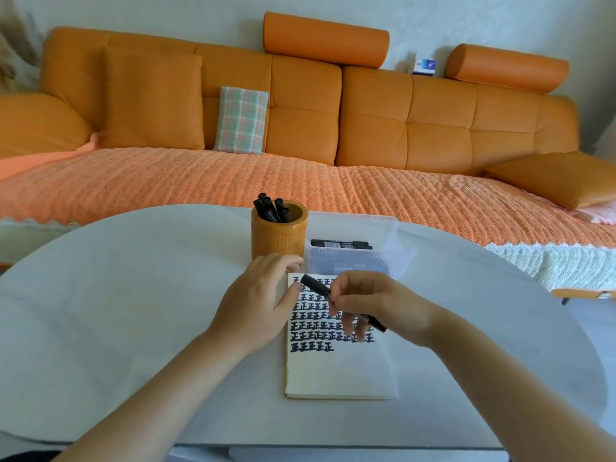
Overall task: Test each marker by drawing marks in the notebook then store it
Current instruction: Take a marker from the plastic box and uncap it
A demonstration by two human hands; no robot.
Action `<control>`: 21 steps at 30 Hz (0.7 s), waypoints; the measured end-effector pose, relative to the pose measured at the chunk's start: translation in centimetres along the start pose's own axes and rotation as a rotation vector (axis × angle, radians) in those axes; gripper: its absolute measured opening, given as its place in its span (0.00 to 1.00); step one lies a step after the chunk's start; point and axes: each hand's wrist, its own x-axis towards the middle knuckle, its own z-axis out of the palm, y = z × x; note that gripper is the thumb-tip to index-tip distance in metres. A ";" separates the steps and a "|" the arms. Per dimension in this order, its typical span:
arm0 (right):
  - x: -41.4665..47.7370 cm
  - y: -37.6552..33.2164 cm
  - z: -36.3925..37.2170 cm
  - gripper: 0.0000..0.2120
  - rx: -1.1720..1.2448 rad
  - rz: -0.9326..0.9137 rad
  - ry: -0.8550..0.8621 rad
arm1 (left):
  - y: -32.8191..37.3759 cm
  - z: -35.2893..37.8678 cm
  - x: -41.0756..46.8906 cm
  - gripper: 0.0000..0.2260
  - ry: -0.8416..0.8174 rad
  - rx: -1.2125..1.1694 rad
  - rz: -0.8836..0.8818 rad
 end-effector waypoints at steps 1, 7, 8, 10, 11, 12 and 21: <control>-0.1 0.0 0.2 0.02 -0.107 0.002 0.016 | 0.2 -0.1 0.0 0.15 -0.019 -0.018 0.018; -0.2 0.4 0.7 0.09 -0.566 -0.050 0.163 | 0.7 -0.3 0.1 0.12 -0.184 0.085 0.162; -0.2 0.4 0.7 0.10 -0.608 -0.052 0.165 | 0.7 -0.2 0.1 0.11 -0.190 0.097 0.176; -0.2 0.5 0.9 0.14 -0.785 -0.061 0.177 | 0.7 0.0 0.0 0.08 -0.188 0.099 0.193; -0.2 0.6 1.1 0.14 -0.892 -0.081 0.197 | 0.8 0.1 0.0 0.08 -0.185 0.095 0.196; -0.2 0.7 1.4 0.12 -0.971 -0.115 0.227 | 0.9 0.2 -0.1 0.09 -0.183 0.090 0.197; 0.3 1.7 2.2 0.12 -1.037 -0.248 0.266 | 1.8 -0.2 -0.2 0.08 -0.157 0.090 0.176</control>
